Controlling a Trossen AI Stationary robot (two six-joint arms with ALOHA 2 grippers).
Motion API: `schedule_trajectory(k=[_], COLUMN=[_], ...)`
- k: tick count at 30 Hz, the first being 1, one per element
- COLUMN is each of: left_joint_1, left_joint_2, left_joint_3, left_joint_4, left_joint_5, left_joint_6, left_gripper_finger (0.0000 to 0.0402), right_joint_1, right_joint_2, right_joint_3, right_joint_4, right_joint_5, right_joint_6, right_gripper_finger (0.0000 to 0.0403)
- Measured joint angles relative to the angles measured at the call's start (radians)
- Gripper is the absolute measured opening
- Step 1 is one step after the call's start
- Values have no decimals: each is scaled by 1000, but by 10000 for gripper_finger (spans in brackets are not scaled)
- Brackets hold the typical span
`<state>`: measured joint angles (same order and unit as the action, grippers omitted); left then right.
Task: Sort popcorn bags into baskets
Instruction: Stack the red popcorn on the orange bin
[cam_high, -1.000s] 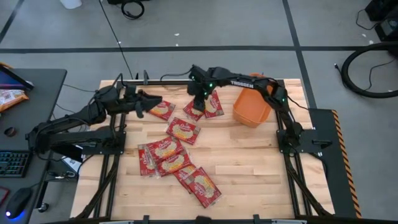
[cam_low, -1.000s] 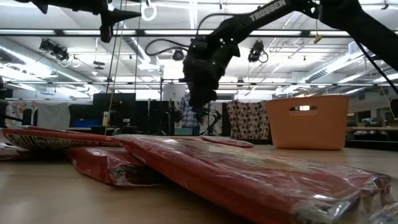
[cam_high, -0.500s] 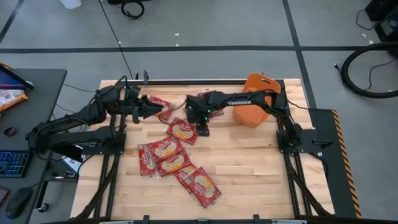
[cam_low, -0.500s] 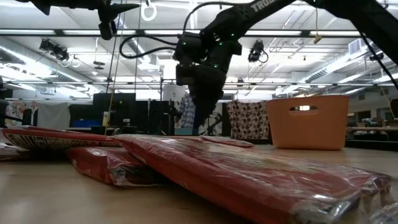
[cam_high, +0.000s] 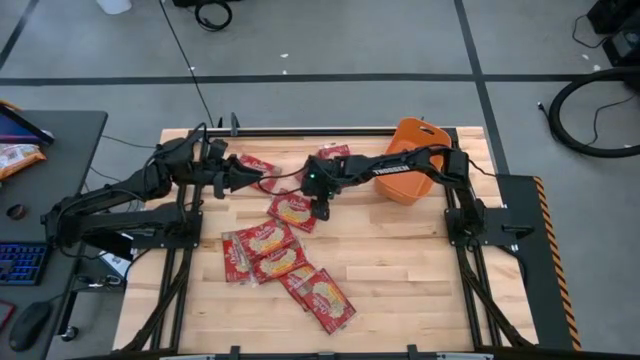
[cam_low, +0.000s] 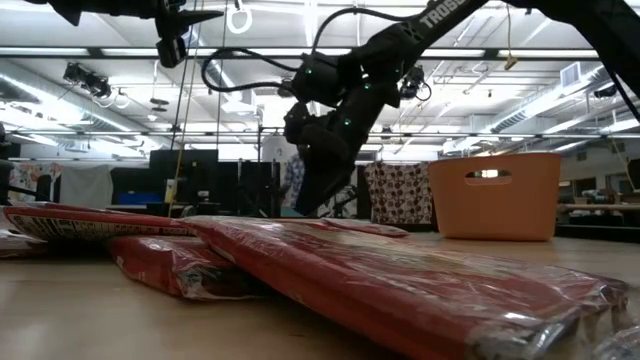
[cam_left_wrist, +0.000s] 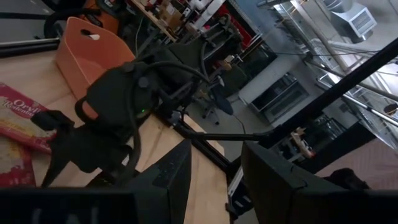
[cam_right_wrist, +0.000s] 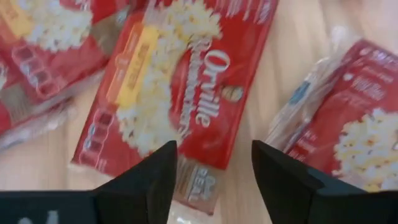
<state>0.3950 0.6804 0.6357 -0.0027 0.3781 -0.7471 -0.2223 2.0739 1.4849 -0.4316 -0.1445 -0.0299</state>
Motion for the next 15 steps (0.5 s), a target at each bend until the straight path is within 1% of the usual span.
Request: schedule_trajectory(k=[3,5,7,11,15], left_joint_1=[0,0,0,0,0], left_joint_2=[0,0,0,0,0], left_joint_3=[0,0,0,0,0], left_joint_4=[-13,-28,-40,-65,-82], left_joint_5=[0,0,0,0,0], left_joint_6=[1,1,2,2,3], left_gripper_finger=[146,146,146,146,146], right_joint_1=[2,5,7,11,24], right_joint_2=[0,0,0,1,1], right_joint_3=[-1,-21,-50,-86,-117], right_joint_4=[19,58,92,110,127], right_joint_5=[3,25,25,16,24], right_joint_6=[25,32,43,50,1], right_gripper_finger=[227,231,232,227,212])
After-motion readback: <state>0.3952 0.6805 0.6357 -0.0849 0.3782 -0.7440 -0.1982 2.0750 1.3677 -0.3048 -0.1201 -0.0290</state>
